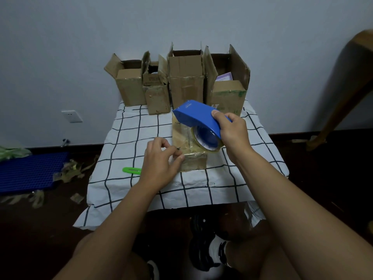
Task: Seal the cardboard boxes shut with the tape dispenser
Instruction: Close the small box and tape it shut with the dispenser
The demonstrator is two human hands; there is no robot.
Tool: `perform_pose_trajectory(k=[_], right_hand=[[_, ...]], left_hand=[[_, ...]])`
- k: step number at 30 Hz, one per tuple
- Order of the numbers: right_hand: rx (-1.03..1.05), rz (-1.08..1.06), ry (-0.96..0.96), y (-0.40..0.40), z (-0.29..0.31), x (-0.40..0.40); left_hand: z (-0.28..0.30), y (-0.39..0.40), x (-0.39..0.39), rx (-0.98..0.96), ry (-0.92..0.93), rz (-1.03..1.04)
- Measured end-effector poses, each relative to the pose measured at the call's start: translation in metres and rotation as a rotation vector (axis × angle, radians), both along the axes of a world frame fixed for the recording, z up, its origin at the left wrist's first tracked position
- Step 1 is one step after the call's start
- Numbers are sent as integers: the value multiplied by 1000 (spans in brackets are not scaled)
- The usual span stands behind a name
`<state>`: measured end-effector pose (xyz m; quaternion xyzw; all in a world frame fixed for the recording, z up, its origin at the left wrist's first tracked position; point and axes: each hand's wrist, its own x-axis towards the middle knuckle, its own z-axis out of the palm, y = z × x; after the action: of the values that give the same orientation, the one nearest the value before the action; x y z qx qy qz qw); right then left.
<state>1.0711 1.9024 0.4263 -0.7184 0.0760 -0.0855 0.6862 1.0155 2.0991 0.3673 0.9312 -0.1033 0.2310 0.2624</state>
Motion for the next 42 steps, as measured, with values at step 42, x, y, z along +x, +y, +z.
perform_pose_trajectory(k=[42], right_hand=[[153,-193,32,-16,7,-9]], left_hand=[[8,-71,13,289,-16,107]])
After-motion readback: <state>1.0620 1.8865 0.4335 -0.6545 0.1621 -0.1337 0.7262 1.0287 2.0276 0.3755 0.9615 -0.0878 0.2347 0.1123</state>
